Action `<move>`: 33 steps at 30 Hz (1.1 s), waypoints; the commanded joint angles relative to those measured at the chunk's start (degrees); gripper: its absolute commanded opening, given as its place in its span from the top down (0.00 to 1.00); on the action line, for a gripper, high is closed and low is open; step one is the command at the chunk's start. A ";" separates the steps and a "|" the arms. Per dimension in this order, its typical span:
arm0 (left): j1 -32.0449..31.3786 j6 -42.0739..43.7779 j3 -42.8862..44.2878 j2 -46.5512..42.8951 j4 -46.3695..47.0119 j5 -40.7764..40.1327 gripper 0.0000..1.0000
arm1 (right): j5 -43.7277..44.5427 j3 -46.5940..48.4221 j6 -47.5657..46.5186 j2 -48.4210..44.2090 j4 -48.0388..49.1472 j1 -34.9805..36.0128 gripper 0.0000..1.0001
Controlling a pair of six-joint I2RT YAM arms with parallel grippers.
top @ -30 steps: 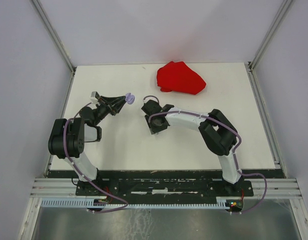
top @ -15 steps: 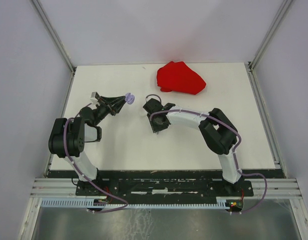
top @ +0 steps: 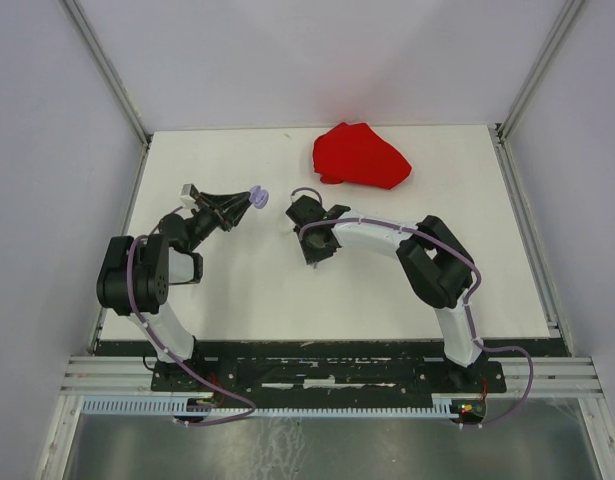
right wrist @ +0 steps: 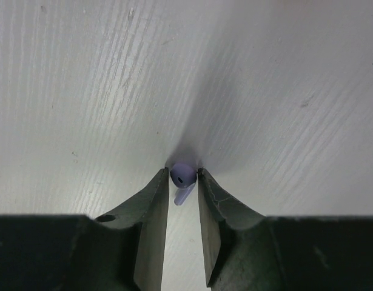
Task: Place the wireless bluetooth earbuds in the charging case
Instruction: Pick up the earbud from the center of the board.
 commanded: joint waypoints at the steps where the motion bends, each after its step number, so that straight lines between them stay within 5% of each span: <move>1: 0.27 -1.51 -0.16 0.22 4.73 1.19 0.97 | 0.05 1.92 0.59 1.02 -0.71 -0.17 0.68; 18: -0.05 1.11 -0.76 -1.95 0.30 0.95 0.97 | 6.59 0.99 -9.20 -6.93 5.94 -0.82 0.80; 27: -3.84 3.05 -0.32 -2.87 -3.72 -0.14 0.97 | 6.70 -2.43 -17.54 -17.07 18.85 -4.48 0.84; 33: -8.21 2.83 0.89 -1.32 -3.82 -1.54 0.97 | 2.14 -12.11 -23.94 -24.45 37.09 -5.81 0.86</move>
